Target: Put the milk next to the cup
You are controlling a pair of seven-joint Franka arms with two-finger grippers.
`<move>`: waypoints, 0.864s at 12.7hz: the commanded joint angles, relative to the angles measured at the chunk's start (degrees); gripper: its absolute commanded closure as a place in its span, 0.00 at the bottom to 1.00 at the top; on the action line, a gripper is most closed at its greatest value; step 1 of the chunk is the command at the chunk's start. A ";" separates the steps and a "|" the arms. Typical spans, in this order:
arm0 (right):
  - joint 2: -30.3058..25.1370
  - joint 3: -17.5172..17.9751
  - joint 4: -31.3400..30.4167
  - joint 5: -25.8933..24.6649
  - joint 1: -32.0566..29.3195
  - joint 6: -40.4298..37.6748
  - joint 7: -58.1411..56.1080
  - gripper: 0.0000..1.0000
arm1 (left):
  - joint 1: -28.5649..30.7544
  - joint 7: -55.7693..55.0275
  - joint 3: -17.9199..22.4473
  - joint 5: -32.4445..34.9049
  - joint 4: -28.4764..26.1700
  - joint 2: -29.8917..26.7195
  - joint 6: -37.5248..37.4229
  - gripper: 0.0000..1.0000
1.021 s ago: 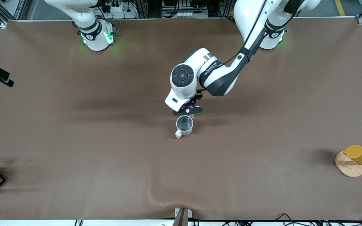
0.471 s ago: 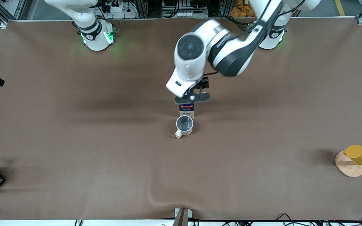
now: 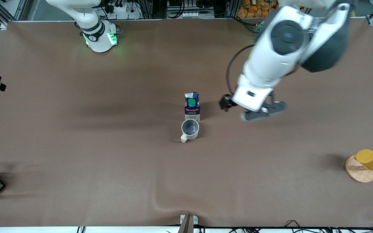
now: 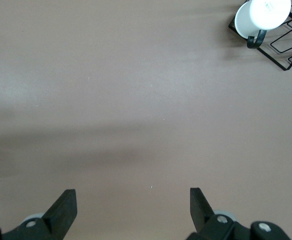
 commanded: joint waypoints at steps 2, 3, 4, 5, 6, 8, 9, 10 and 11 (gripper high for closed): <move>0.67 0.04 1.58 -1.11 -0.03 -1.08 -0.51 0.00 | 8.83 14.57 -1.35 0.99 -9.38 -9.74 -4.55 0.00; 0.67 0.04 1.66 -1.11 -0.20 -0.99 -0.60 0.00 | 10.59 17.49 -1.18 0.99 -10.79 -11.50 -6.13 0.00; 0.67 0.04 1.84 -1.11 -0.12 -0.99 -0.60 0.00 | 11.73 19.78 -1.26 1.08 -13.06 -14.04 -6.67 0.00; 0.67 0.04 1.84 -1.11 -0.03 -0.99 -0.60 0.00 | 12.36 22.67 -0.83 0.99 -16.22 -17.28 -6.94 0.00; 0.67 0.04 1.75 -1.11 -0.11 -0.99 -0.51 0.00 | 12.88 24.88 -0.56 0.99 -18.95 -19.93 -7.12 0.00; 0.67 0.04 1.66 -1.02 -0.29 -1.08 -0.68 0.00 | 11.14 29.44 4.68 0.99 -22.22 -24.42 -8.69 0.00; 0.75 0.04 1.58 -1.02 -0.38 -1.08 -0.68 0.00 | 10.00 33.04 6.80 0.99 -21.88 -25.22 -10.18 0.00; 0.75 0.04 1.58 -1.02 -0.47 -1.08 -0.68 0.00 | 9.99 35.42 7.78 0.90 -21.61 -26.01 -11.32 0.00; 0.84 0.04 1.49 -1.02 -0.47 -1.08 -0.77 0.00 | 10.60 36.32 7.88 0.90 -21.61 -26.89 -11.42 0.00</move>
